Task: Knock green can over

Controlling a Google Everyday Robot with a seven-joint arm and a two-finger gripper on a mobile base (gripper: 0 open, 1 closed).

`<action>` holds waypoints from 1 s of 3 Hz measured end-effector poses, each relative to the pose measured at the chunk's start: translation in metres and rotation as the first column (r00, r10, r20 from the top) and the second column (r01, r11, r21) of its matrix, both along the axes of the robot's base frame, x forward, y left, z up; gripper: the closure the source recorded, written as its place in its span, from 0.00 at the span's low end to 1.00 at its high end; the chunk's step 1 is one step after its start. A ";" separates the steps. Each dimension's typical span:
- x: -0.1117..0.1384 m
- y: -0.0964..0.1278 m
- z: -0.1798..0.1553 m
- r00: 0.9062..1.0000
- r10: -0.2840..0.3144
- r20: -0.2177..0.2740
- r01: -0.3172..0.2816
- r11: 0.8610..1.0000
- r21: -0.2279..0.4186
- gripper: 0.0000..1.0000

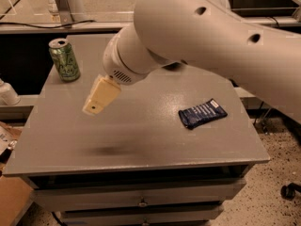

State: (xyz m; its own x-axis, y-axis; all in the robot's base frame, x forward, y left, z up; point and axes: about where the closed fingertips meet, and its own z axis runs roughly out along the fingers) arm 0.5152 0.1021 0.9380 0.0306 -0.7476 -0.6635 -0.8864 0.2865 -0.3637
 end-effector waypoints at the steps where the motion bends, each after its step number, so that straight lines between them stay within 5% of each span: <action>1: 0.016 -0.003 -0.009 1.000 -0.017 0.005 0.016 0.999 0.034 0.00; 3: 0.085 0.001 -0.037 0.998 -0.050 0.034 0.044 0.986 0.159 0.00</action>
Offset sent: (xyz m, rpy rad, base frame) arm 0.1011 -0.0116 -0.0525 0.1462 -0.0460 -0.0658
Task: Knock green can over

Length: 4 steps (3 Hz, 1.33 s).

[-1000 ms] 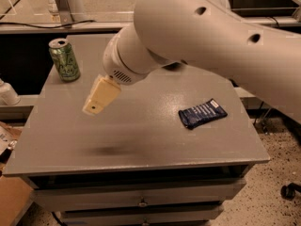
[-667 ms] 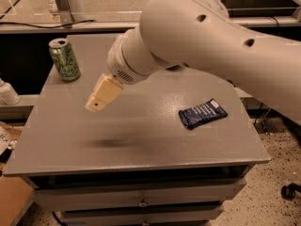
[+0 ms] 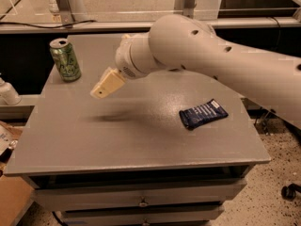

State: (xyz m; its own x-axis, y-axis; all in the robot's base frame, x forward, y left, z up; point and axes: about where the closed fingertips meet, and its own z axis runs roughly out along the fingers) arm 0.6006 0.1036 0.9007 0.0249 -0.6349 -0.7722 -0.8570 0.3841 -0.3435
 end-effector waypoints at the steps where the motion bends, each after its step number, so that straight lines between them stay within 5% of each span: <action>1: 0.031 0.016 -0.012 1.000 0.005 -0.003 -0.005 0.995 0.095 0.00; 2: 0.060 0.034 -0.026 0.999 0.008 -0.031 -0.001 0.975 0.224 0.00; 3: 0.080 0.059 -0.040 0.997 0.031 -0.071 -0.005 0.938 0.346 0.00; 4: 0.091 0.073 -0.048 0.995 0.048 -0.092 -0.006 0.912 0.411 0.00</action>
Offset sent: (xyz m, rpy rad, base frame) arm 0.0994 0.0536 -0.0463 0.4087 0.0824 -0.0036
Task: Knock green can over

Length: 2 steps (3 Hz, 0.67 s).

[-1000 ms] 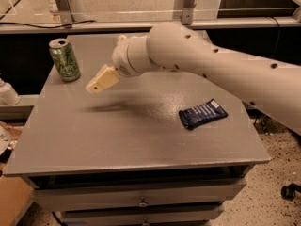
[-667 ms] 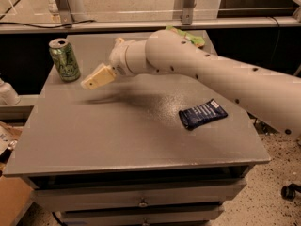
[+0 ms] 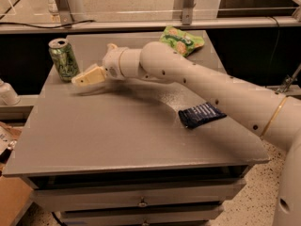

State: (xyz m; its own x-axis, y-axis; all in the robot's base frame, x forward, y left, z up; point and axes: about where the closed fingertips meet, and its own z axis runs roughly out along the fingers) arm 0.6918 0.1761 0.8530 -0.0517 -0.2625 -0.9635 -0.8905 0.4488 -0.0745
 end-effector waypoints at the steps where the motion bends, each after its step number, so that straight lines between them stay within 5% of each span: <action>1: 0.006 0.007 -0.004 1.000 0.006 -0.013 -0.006 0.999 0.037 0.00; 2: 0.011 0.013 -0.007 1.000 0.012 -0.024 -0.010 0.998 0.069 0.00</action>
Offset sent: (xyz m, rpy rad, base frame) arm 0.0150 0.0100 -0.0081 0.0821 0.0278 0.0047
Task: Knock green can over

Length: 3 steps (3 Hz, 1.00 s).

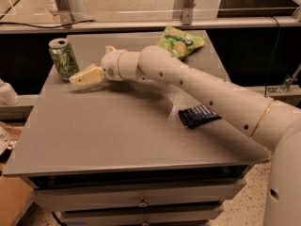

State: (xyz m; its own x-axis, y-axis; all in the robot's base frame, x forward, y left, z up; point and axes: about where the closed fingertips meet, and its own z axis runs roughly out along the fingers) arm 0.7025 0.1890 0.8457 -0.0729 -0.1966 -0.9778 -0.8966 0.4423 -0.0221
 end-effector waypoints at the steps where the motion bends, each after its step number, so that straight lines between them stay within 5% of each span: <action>1: -0.001 0.000 0.001 1.000 0.001 -0.001 -0.001 1.000 0.011 0.00; 2: -0.002 0.000 0.001 1.000 0.001 -0.001 -0.001 1.000 0.012 0.00; 3: -0.001 0.023 0.023 0.999 0.038 0.024 -0.040 0.996 0.083 0.00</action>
Offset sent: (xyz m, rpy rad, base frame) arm -0.0023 0.0249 0.0399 0.2205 -0.0639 0.0400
